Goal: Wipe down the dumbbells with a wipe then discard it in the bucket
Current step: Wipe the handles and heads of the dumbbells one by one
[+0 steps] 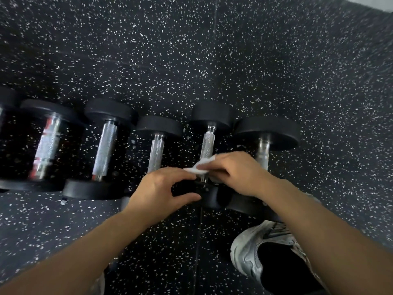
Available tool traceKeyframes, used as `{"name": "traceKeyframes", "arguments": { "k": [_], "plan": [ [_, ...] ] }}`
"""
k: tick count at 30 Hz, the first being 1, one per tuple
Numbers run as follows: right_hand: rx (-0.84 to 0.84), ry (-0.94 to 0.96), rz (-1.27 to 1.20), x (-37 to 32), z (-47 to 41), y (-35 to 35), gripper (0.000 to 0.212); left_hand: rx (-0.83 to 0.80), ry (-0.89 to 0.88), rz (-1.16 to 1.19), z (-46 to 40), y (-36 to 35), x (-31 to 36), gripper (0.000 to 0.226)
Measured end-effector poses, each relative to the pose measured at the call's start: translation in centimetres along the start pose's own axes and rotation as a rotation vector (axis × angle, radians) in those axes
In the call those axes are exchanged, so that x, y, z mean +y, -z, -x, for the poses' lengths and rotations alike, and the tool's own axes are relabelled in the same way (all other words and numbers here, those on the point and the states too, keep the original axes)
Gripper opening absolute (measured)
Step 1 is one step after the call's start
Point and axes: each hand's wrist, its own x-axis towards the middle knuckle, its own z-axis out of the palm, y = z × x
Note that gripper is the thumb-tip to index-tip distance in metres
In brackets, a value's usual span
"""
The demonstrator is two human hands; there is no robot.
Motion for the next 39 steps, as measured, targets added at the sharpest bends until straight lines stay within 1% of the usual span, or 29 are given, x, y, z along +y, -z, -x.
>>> {"name": "traceKeyframes", "arguments": {
  "k": [1, 3, 4, 5, 6, 8, 12, 16, 17, 18, 19, 22, 23, 24, 25, 29, 30, 32, 34, 35, 36, 39],
  "plan": [
    [0.087, -0.010, -0.009, 0.1, -0.4, 0.3, 0.033, -0.001, -0.004, 0.000, 0.0, 0.0, 0.0, 0.049],
    [0.315, -0.081, 0.016, 0.5, -1.5, 0.8, 0.034, -0.003, -0.004, -0.001, 0.0, 0.0, -0.1, 0.049],
    [0.395, -0.127, 0.036, 0.5, -2.1, 1.0, 0.034, -0.002, -0.001, -0.002, 0.0, 0.1, -0.1, 0.050],
    [0.431, -0.160, 0.065, 0.5, -2.6, 1.0, 0.034, -0.001, 0.001, -0.004, 0.1, 0.1, -0.1, 0.050],
    [0.427, -0.172, 0.093, 0.5, -3.0, 0.8, 0.034, -0.001, 0.001, -0.005, 0.1, 0.2, -0.1, 0.050],
    [0.351, -0.160, 0.112, 0.4, -3.2, 0.4, 0.033, -0.005, 0.001, -0.004, 0.1, 0.3, -0.2, 0.052],
    [0.186, -0.067, 0.080, 0.1, -1.4, 0.0, 0.031, -0.004, 0.007, 0.008, 0.1, 0.3, -0.3, 0.054],
    [-0.140, -0.026, 0.057, -0.9, -0.1, 0.1, 0.034, -0.019, 0.002, 0.004, 0.2, 0.4, -0.5, 0.059],
    [-0.180, -0.025, 0.027, -1.0, -0.1, 0.3, 0.033, -0.028, -0.003, -0.004, 0.2, 0.5, -0.6, 0.061],
    [-0.159, -0.028, -0.004, -1.0, -0.2, 0.5, 0.034, -0.034, -0.009, -0.012, 0.3, 0.5, -0.6, 0.062],
    [-0.081, -0.046, -0.033, -0.7, -0.5, 0.8, 0.034, -0.039, -0.014, -0.019, 0.4, 0.6, -0.7, 0.064],
    [0.276, -0.179, -0.058, 0.2, -1.6, 1.5, 0.035, -0.057, -0.024, -0.022, 0.4, 0.5, -0.8, 0.065],
    [0.357, -0.222, -0.042, 0.3, -2.0, 1.5, 0.034, -0.063, -0.025, -0.019, 0.4, 0.5, -0.8, 0.065],
    [0.389, -0.242, -0.015, 0.3, -2.4, 1.3, 0.033, -0.069, -0.024, -0.017, 0.4, 0.6, -0.8, 0.065],
    [0.380, -0.232, 0.007, 0.3, -2.5, 1.0, 0.033, -0.074, -0.022, -0.017, 0.4, 0.6, -0.7, 0.065],
    [0.256, -0.098, 0.022, 0.0, -1.3, -0.6, 0.031, -0.057, -0.030, -0.027, 0.4, 0.5, -0.9, 0.065],
    [0.195, -0.071, 0.040, -0.1, -0.8, -0.8, 0.031, -0.052, -0.030, -0.031, 0.3, 0.5, -1.0, 0.065],
    [0.001, -0.044, 0.042, -0.4, -0.2, -0.5, 0.033, -0.047, -0.033, -0.036, 0.3, 0.4, -1.0, 0.064],
    [-0.168, -0.043, -0.017, -0.6, 0.1, 0.0, 0.033, -0.049, -0.038, -0.038, 0.3, 0.4, -1.0, 0.063],
    [-0.175, -0.039, -0.056, -0.6, 0.0, 0.3, 0.033, -0.049, -0.039, -0.038, 0.3, 0.4, -1.0, 0.063],
    [-0.117, -0.039, -0.086, -0.5, -0.2, 0.7, 0.034, -0.045, -0.039, -0.037, 0.3, 0.4, -1.0, 0.063],
    [0.232, -0.146, -0.101, 0.4, -1.4, 1.4, 0.036, -0.037, -0.034, -0.041, 0.3, 0.4, -0.9, 0.065]
  ]
}}
